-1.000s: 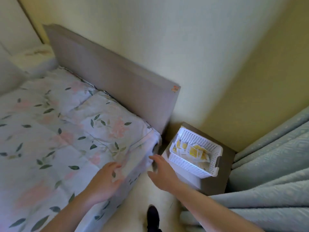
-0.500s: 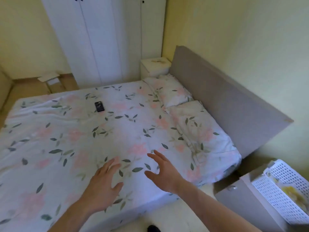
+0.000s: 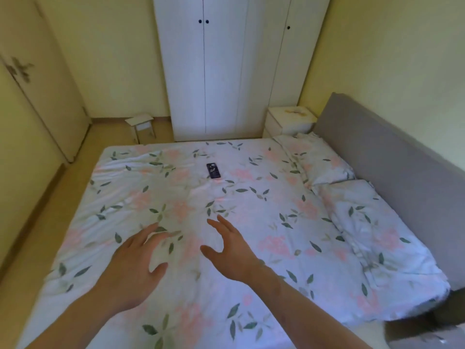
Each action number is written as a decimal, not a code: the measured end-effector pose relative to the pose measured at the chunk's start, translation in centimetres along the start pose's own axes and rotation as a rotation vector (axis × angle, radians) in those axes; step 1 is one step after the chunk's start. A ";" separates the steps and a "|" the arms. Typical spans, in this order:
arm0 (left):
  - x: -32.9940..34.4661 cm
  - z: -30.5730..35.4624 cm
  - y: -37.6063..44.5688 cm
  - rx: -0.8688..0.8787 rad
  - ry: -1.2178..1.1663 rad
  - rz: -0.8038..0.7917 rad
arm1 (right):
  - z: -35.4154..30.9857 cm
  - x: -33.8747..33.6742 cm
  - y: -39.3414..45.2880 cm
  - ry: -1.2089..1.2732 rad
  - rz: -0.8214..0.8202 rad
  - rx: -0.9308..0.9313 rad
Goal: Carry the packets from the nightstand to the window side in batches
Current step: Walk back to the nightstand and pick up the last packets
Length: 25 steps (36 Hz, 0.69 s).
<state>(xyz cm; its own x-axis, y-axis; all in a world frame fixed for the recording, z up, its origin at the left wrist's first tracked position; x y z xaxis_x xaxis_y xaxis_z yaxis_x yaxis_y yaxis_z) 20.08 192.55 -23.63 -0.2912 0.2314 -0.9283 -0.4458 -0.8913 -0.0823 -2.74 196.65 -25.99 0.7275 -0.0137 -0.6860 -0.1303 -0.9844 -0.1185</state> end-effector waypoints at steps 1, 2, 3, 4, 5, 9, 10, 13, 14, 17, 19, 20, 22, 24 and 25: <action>-1.1 -2.0 0.1 -0.001 0.015 0.010 | -1.4 1.5 0.9 0.005 -0.005 -0.004; -2.2 -4.2 0.2 -0.011 0.025 0.023 | -2.9 3.0 1.8 0.006 -0.012 -0.011; -3.3 -6.1 0.3 -0.022 0.029 0.037 | -4.4 4.3 2.6 0.010 -0.019 -0.019; -4.2 -8.0 0.3 -0.034 0.025 0.048 | -6.1 5.6 3.4 0.014 -0.028 -0.028; -5.2 -9.8 0.2 -0.040 0.020 0.058 | -7.6 6.8 4.0 0.019 -0.032 -0.040; -8.0 -16.0 -0.2 -0.035 0.016 0.077 | -13.4 11.1 6.5 0.003 0.000 -0.076; -8.5 -17.6 -0.2 -0.030 0.011 0.076 | -14.7 12.1 6.9 0.001 0.007 -0.075; -9.7 -22.6 0.2 0.007 -0.007 0.068 | -18.3 15.6 7.5 0.000 0.026 -0.068; -10.0 -24.3 0.4 0.022 -0.016 0.064 | -19.3 16.8 7.5 0.008 0.037 -0.058; -10.8 -29.0 0.2 0.089 -0.054 0.057 | -22.0 20.8 6.8 0.016 0.082 -0.003; -11.6 -31.9 -0.1 0.135 -0.060 0.038 | -23.8 23.4 6.0 0.013 0.119 0.052; -12.0 -33.2 -0.3 0.152 -0.058 0.017 | -24.8 24.5 5.5 0.011 0.131 0.082; -12.9 -35.3 -0.7 0.206 -0.035 -0.023 | -26.6 26.5 4.3 0.017 0.147 0.115; -14.0 -36.8 -0.4 0.256 -0.025 -0.045 | -28.3 27.8 3.6 0.013 0.168 0.134; -14.6 -37.2 -0.1 0.269 -0.035 -0.058 | -29.1 28.1 3.5 0.005 0.182 0.155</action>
<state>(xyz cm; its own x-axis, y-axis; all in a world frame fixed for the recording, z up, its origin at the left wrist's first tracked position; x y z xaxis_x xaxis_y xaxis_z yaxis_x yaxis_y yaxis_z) 55.90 174.72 -23.56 -0.2857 0.2970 -0.9111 -0.6702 -0.7415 -0.0316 36.82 187.70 -24.82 0.6860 -0.1899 -0.7024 -0.3615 -0.9267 -0.1025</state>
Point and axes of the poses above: each hand's wrist, its own y-axis towards the middle knuckle, its own x-axis out of the palm, z = x × y, the point moved 4 cm from there along y, towards the middle knuckle, and after that the axes turned 4 degrees about z, right-handed, at the moved point
